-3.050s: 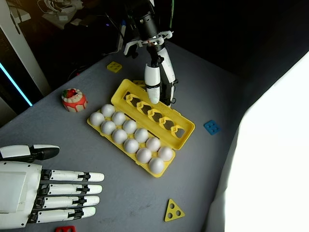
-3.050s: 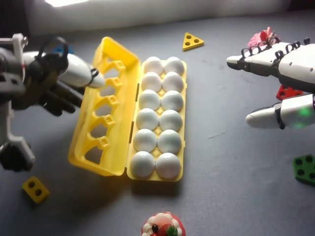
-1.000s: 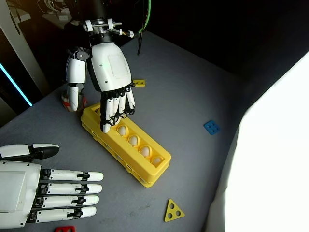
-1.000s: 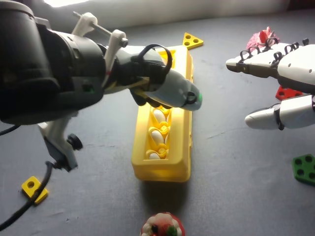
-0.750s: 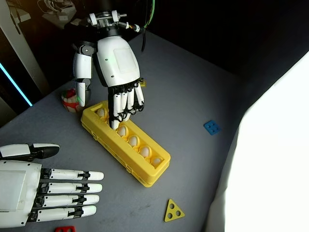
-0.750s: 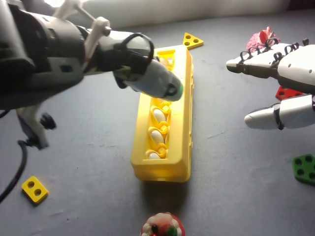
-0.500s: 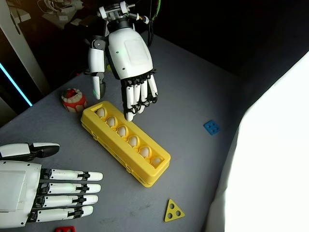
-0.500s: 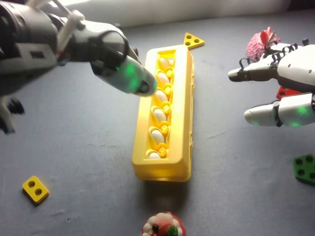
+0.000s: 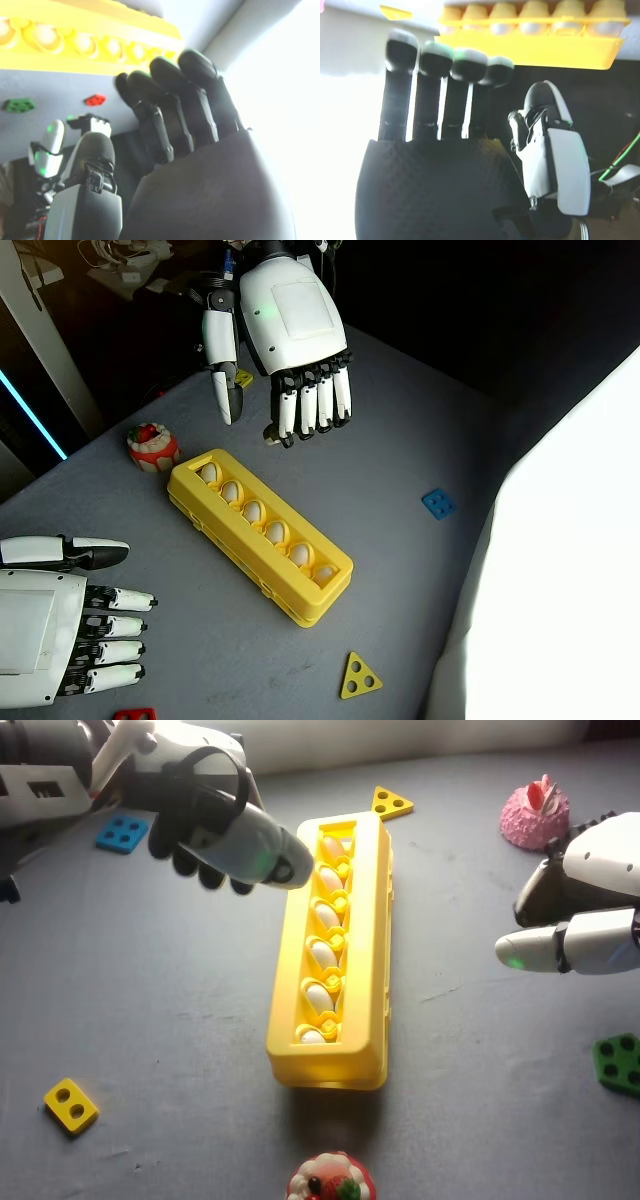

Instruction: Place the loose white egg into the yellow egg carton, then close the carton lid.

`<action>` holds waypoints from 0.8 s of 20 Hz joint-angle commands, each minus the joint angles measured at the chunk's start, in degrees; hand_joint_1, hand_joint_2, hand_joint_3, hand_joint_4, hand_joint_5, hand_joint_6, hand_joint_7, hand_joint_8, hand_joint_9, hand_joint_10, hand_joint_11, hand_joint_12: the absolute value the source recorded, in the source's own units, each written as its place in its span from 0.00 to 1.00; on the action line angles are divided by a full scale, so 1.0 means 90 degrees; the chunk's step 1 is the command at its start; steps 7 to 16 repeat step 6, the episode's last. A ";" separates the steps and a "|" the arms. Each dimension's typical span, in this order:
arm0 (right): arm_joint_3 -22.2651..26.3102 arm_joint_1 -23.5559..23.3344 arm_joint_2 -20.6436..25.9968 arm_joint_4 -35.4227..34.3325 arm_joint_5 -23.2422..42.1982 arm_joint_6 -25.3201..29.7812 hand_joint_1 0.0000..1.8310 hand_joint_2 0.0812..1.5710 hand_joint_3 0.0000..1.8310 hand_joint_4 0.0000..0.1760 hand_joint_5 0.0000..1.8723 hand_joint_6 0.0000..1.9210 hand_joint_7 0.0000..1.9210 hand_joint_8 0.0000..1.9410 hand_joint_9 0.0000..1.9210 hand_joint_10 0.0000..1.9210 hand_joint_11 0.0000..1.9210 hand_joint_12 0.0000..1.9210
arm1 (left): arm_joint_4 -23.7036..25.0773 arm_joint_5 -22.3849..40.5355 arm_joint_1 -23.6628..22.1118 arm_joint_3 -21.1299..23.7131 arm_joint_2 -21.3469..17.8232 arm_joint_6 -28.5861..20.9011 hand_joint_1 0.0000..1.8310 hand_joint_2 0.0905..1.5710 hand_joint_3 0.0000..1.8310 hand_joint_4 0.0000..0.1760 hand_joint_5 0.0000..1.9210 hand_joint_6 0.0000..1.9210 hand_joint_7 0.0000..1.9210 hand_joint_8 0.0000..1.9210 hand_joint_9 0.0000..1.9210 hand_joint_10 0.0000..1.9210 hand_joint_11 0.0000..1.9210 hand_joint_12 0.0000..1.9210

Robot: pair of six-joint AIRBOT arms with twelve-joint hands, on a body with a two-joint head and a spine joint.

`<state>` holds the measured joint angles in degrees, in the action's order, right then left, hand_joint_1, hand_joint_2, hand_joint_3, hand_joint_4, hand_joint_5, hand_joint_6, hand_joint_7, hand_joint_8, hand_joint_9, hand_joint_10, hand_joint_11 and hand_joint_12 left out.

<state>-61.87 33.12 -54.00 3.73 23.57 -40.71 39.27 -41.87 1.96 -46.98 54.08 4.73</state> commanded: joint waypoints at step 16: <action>0.0014 -0.0026 0.0034 -0.0050 0.0735 0.0006 0.06 0.79 0.00 1.00 0.72 1.00 0.76 1.00 0.78 1.00 0.80 1.00 | 0.0254 0.0339 -0.0080 0.0011 -0.0113 0.0063 0.06 0.84 0.00 0.00 0.51 0.82 0.60 0.84 0.58 0.96 0.51 1.00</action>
